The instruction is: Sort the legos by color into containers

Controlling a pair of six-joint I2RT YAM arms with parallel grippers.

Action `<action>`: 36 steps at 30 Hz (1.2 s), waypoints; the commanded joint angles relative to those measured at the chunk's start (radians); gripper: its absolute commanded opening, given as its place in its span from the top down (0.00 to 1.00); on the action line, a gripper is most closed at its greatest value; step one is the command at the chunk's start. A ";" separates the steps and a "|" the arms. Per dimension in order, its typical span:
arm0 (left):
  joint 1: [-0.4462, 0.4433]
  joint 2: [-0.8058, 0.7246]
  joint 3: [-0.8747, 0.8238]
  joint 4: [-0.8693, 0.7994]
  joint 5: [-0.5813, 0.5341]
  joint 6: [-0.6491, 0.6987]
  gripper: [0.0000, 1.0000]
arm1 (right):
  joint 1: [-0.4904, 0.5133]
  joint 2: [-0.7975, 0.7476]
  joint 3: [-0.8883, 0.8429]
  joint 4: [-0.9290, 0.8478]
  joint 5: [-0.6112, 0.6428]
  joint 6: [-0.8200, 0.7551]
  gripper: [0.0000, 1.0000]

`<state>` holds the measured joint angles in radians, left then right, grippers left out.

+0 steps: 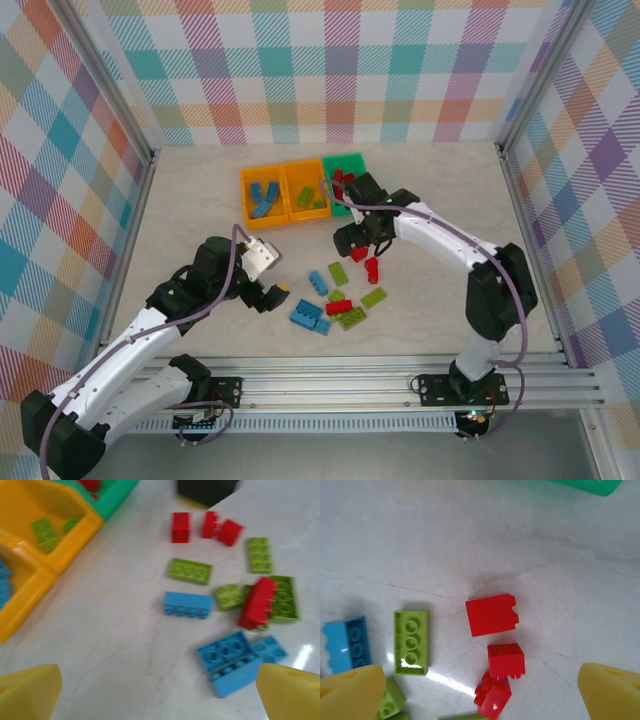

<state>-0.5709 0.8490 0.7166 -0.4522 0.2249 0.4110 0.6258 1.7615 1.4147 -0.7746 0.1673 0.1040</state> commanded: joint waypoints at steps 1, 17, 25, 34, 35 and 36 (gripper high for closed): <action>0.004 -0.020 -0.020 -0.017 0.294 0.097 0.00 | -0.017 0.079 0.019 0.007 -0.012 -0.085 0.00; 0.003 0.007 -0.011 -0.059 0.308 0.148 0.00 | -0.084 0.249 0.054 0.102 -0.135 -0.112 0.32; 0.003 0.024 -0.006 -0.063 0.295 0.144 0.00 | -0.087 0.280 0.067 0.102 -0.157 -0.088 0.38; 0.003 0.004 -0.009 -0.037 0.279 0.123 0.00 | -0.089 0.217 0.098 0.061 -0.089 -0.074 0.57; 0.003 -0.002 -0.011 -0.033 0.274 0.121 0.00 | -0.089 0.193 0.102 0.064 -0.085 -0.069 0.57; 0.003 -0.005 -0.012 -0.028 0.268 0.120 0.00 | -0.089 0.172 0.107 0.067 -0.083 -0.062 0.58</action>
<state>-0.5709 0.8677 0.7021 -0.4946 0.5022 0.5392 0.5426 2.0182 1.4803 -0.6914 0.0692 0.0223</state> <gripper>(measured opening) 0.997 0.442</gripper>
